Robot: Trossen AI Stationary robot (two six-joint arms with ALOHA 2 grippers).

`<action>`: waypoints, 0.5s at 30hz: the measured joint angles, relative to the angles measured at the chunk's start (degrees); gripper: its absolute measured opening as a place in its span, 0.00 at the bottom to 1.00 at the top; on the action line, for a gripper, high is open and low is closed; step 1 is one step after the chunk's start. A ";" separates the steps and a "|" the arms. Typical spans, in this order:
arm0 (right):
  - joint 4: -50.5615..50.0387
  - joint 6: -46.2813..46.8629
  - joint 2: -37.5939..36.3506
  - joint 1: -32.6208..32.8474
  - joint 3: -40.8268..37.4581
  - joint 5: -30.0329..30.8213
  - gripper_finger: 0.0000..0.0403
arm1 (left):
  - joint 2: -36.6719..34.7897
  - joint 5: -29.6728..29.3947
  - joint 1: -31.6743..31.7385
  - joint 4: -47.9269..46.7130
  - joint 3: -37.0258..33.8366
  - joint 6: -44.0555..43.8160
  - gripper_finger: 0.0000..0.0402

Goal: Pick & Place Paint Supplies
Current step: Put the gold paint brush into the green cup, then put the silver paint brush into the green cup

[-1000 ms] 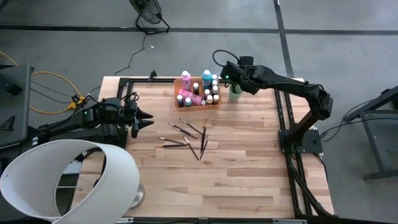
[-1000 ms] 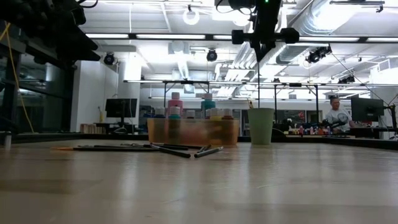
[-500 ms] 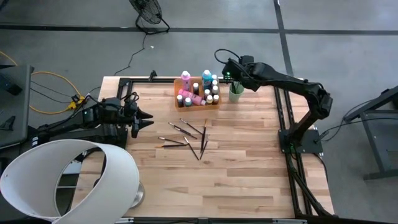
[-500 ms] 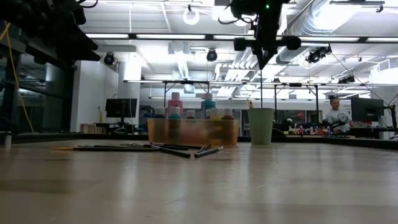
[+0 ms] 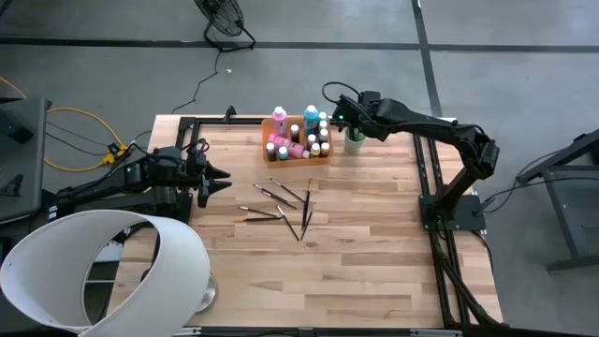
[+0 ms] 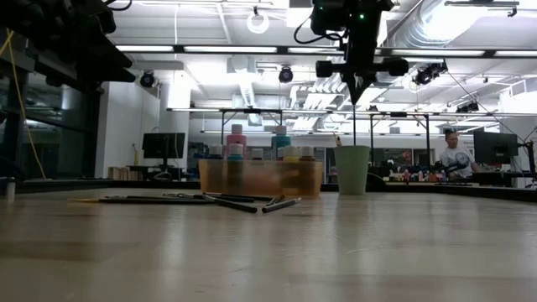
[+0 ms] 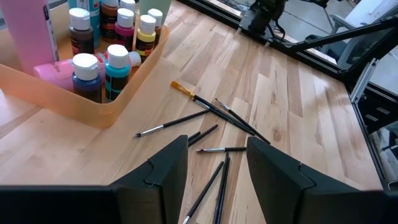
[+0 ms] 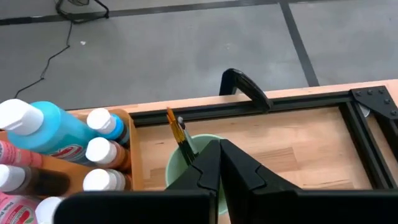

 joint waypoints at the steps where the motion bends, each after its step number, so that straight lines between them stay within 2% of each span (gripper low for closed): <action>1: 0.00 0.04 0.01 0.00 0.00 -0.17 0.01 | 0.00 0.00 0.00 0.00 0.00 0.00 0.40; 6: 0.00 0.06 0.01 0.00 0.00 -1.44 0.08 | 0.00 0.02 0.00 0.00 0.00 0.00 0.40; 15: 0.11 -0.22 0.01 0.02 0.00 -5.62 0.28 | 0.00 0.21 0.00 0.00 0.00 0.02 0.40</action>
